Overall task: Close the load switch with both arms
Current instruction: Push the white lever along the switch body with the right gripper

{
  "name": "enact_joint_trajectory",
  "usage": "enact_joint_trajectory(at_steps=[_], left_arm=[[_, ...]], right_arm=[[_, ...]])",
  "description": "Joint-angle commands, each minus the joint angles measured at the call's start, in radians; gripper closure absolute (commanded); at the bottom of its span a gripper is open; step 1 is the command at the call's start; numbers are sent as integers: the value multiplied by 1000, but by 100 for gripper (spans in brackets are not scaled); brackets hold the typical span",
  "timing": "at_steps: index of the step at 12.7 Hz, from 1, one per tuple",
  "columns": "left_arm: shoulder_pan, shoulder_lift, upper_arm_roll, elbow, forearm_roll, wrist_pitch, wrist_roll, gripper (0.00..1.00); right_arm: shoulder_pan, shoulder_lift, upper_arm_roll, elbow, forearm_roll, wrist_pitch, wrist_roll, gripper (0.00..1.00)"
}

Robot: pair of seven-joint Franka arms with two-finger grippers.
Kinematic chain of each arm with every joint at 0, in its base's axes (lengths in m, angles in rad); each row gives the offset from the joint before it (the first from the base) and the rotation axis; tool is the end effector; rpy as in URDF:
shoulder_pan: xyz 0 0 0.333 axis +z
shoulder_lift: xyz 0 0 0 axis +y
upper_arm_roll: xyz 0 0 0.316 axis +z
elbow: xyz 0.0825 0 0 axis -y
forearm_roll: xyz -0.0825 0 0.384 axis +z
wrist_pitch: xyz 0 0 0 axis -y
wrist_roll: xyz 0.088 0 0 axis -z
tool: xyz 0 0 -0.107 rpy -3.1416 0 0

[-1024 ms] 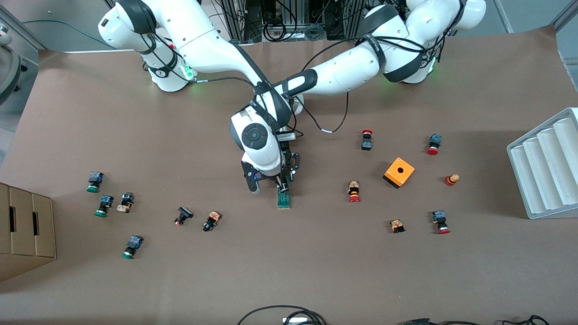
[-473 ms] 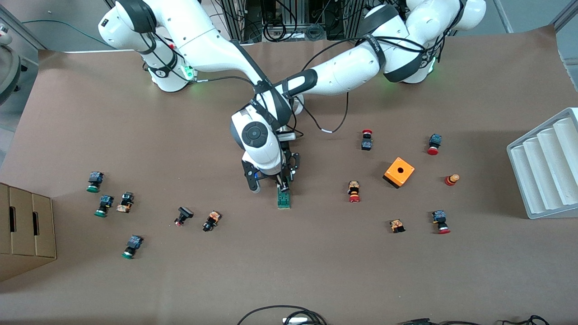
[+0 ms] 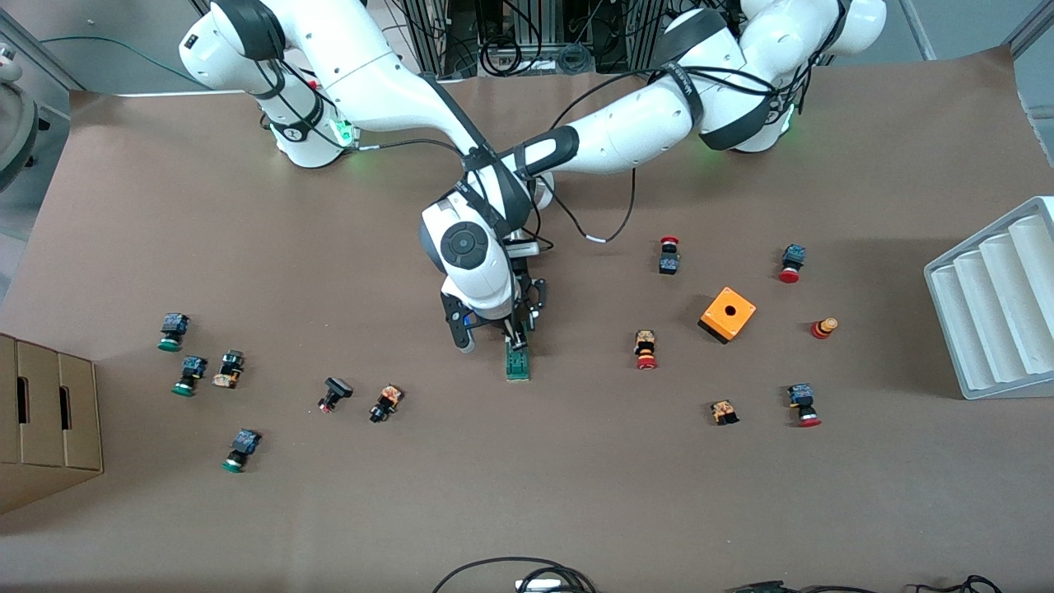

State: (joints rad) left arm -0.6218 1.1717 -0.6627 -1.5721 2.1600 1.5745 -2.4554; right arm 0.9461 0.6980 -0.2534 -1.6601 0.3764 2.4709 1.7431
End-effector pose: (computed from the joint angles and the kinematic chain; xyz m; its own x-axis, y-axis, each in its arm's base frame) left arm 0.3396 -0.5775 0.0572 0.2525 0.0650 0.9654 0.1285 -0.9912 0.0331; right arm 0.5226 0.4616 0.2244 0.3092 -0.9418 -0.1316 -0.9486 -0.2956 -0.1134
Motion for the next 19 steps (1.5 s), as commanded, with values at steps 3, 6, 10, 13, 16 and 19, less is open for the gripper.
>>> enact_joint_trajectory(at_steps=[3,6,10,13,16,19], left_arm=[[8,-1,-6,-5,4,-5,-4,37],[8,-1,-8,-5,4,-4,-2,37],[8,-1,-8,-3,4,-4,-2,37],[8,-1,-8,-5,4,-4,-2,35],[8,0,-8,-3,4,15,-2,34],[5,0,-8,-3,3,21,-7,34]], right_arm=[[14,-18,-7,-33,30,31,-20,57],[10,-20,-7,-26,29,30,-22,60],[2,-18,-7,-17,26,28,-22,62],[0,-18,-7,-17,27,28,-43,68],[3,-17,-7,-18,27,29,-45,69],[-3,-18,-7,-17,29,28,-46,72]])
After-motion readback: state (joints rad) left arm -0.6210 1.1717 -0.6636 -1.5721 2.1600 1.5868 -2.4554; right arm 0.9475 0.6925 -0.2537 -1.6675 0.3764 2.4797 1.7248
